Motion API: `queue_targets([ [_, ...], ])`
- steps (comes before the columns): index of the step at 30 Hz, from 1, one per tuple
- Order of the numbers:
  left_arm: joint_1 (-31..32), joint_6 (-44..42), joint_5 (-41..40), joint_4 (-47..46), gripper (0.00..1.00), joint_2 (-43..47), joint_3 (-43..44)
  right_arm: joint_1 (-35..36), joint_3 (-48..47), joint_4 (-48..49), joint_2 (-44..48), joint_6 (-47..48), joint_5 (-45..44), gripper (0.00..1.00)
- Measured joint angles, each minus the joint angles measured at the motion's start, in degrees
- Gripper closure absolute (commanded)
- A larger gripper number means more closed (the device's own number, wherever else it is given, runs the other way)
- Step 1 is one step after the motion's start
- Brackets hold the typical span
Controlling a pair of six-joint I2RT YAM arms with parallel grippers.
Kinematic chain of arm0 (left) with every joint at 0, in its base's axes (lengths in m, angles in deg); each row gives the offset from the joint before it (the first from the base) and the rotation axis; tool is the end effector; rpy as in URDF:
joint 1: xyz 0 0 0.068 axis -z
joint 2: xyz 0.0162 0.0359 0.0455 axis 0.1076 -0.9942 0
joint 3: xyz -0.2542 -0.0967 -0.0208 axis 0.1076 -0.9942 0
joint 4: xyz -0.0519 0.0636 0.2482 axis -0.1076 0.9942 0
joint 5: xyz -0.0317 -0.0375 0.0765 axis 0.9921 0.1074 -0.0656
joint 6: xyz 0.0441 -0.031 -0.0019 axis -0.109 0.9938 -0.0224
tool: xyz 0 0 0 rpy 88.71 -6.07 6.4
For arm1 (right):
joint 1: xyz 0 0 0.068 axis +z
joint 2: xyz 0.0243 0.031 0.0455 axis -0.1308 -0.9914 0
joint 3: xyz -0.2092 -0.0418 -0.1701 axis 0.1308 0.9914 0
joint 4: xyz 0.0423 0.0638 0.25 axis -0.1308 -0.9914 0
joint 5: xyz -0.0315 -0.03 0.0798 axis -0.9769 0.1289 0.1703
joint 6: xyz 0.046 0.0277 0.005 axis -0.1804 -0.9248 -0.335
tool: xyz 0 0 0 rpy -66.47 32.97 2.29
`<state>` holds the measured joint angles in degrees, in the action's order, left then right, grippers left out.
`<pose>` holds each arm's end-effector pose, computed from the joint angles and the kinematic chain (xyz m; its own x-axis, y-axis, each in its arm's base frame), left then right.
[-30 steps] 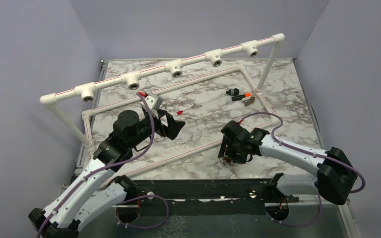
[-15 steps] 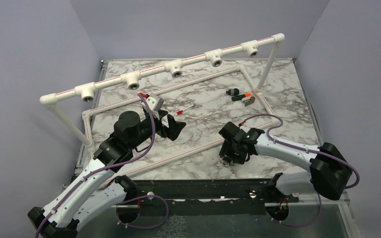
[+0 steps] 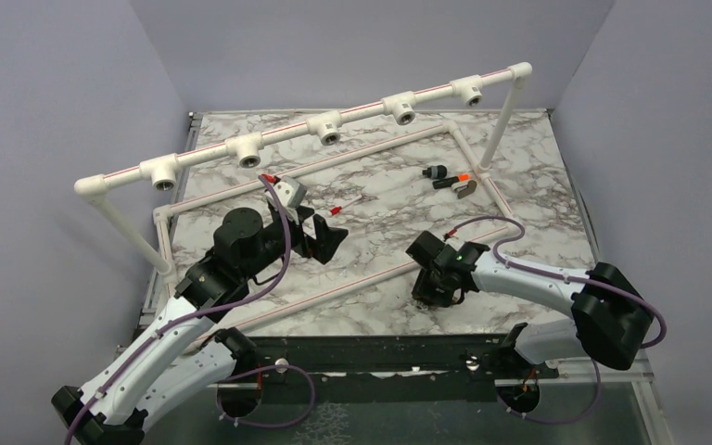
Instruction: Install the water faucets
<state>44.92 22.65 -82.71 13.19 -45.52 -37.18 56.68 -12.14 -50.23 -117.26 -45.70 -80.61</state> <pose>0.1296 -0.1087 0.3442 -0.2834 -0.0554 -0.9574 0.6563 0.7167 -0.2358 0.1499 0.1636 0.1679 -0.8832 0.3962 -0.2511 0.3586 0.9153 0.1831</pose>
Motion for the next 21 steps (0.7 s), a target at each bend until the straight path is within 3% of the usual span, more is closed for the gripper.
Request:
queue_targets([
  [5, 0.00, 0.00, -0.26, 0.02, 0.01, -0.35, 0.00, 0.02, 0.48, 0.07, 0.81, 0.42, 0.04, 0.99],
  [14, 0.00, 0.02, -1.84, 0.79, 0.01, -2.14, 0.04, 0.26, 1.62, -0.79, 8.55, 7.17, 1.07, 0.99],
  [21, 0.02, 0.76, -3.28, 4.79, 0.01, -5.40, 2.97, 0.94, -0.09, -1.09, 14.69, 18.47, 3.50, 1.00],
])
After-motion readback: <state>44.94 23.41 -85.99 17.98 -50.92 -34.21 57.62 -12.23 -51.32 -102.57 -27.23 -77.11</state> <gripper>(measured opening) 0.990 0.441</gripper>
